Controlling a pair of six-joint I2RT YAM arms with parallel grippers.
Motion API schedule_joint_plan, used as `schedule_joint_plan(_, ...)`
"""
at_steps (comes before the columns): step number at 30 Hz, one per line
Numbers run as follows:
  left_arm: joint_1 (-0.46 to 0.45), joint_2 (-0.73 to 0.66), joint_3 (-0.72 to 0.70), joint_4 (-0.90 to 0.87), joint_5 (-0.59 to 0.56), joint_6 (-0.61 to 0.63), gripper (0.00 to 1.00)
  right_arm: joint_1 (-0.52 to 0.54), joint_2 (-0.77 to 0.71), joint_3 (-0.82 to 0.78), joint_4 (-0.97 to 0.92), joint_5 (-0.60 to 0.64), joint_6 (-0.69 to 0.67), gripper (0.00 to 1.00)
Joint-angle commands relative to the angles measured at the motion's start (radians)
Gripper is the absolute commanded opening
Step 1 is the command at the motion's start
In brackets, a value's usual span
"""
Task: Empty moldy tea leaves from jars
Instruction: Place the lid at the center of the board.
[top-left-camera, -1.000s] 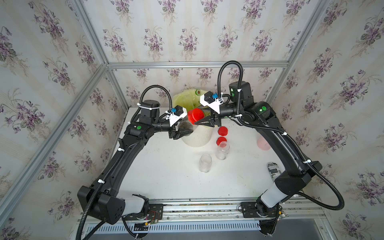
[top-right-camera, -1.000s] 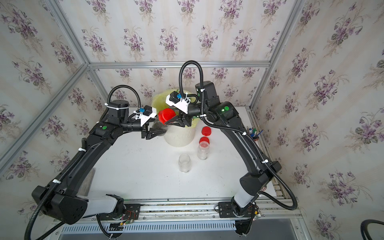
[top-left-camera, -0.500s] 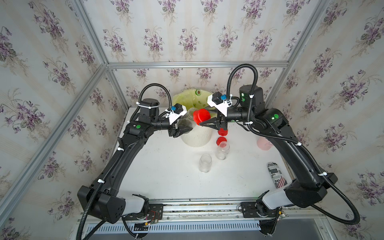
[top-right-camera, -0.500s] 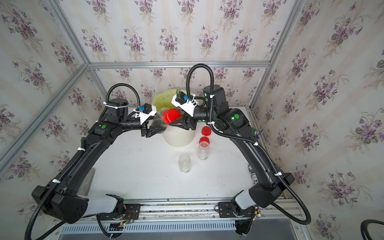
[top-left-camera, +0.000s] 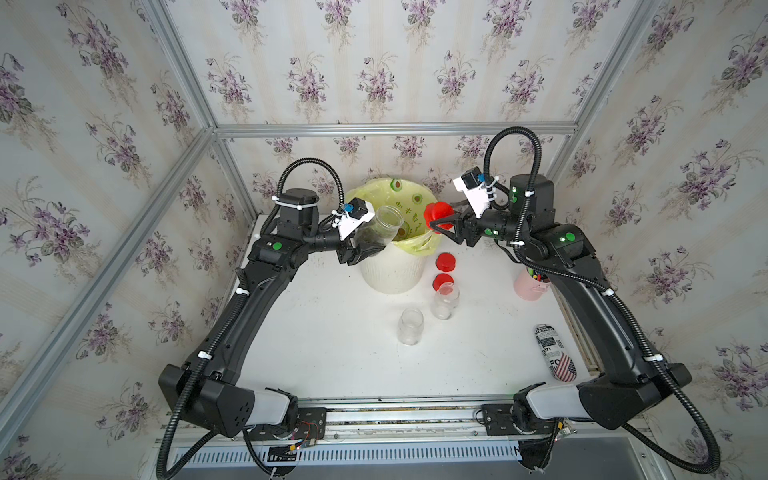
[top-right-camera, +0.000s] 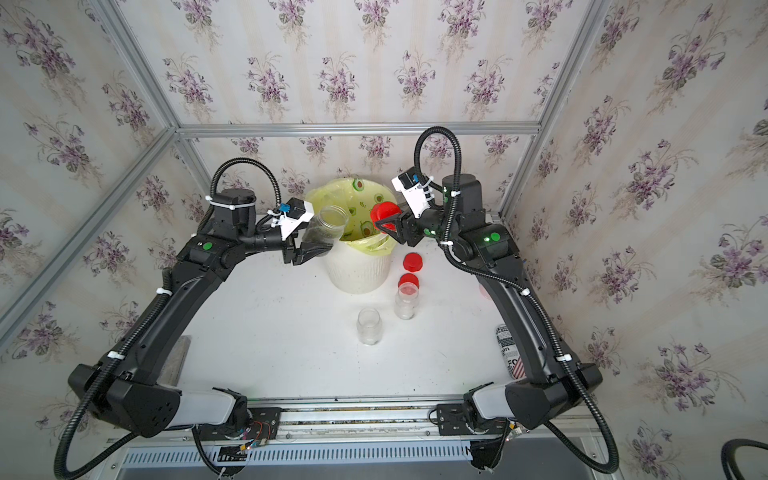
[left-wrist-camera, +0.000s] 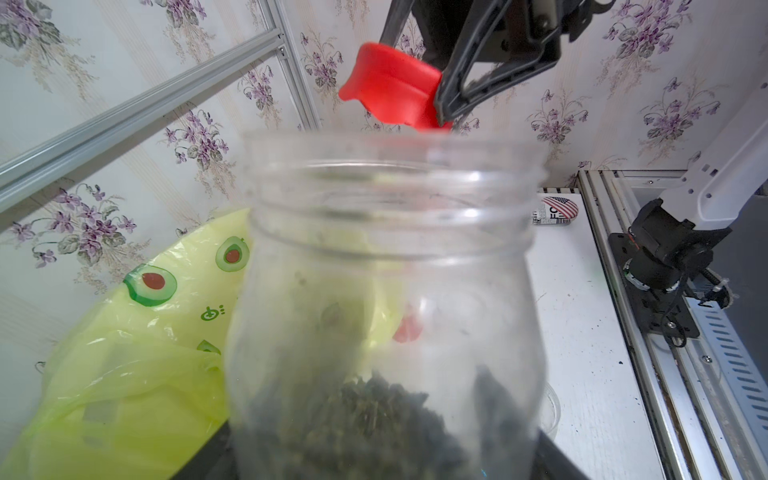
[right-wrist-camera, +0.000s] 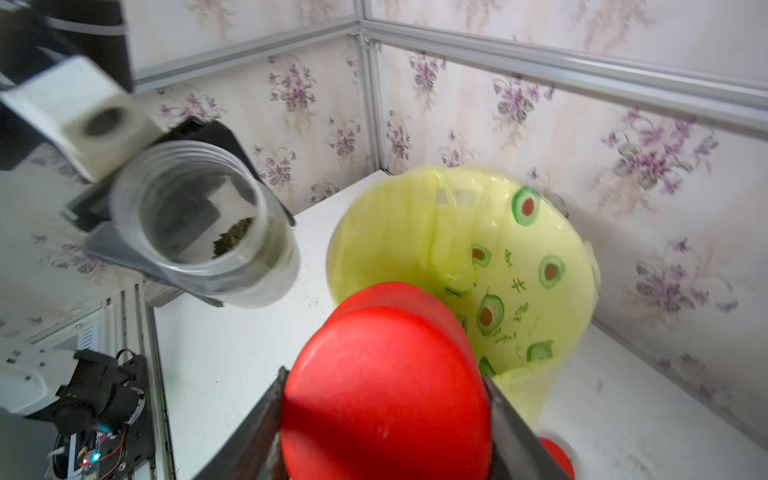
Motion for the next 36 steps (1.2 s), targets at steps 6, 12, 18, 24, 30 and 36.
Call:
schedule_joint_plan(6, 0.0, 0.001, 0.04, 0.02, -0.044, 0.04, 0.56, -0.059, 0.014, -0.147, 0.082, 0.203, 0.173, 0.23)
schedule_joint_plan(12, 0.0, 0.007, 0.056, 0.021, -0.081, 0.06, 0.56, -0.11, 0.044, -0.262, 0.105, 0.271, 0.252, 0.24)
schedule_joint_plan(18, 0.0, 0.008, 0.078, 0.021, -0.14, 0.08, 0.56, -0.143, 0.076, -0.376, 0.17, 0.343, 0.305, 0.23)
schedule_joint_plan(24, 0.0, 0.008, 0.095, 0.021, -0.178, 0.087, 0.56, -0.166, 0.139, -0.435, 0.211, 0.363, 0.342, 0.22)
schedule_joint_plan(30, 0.001, 0.007, 0.102, 0.021, -0.2, 0.105, 0.56, -0.191, 0.192, -0.508, 0.235, 0.395, 0.379, 0.23)
schedule_joint_plan(36, 0.0, 0.017, 0.114, 0.021, -0.204, 0.113, 0.56, -0.216, 0.254, -0.547, 0.25, 0.408, 0.385, 0.22)
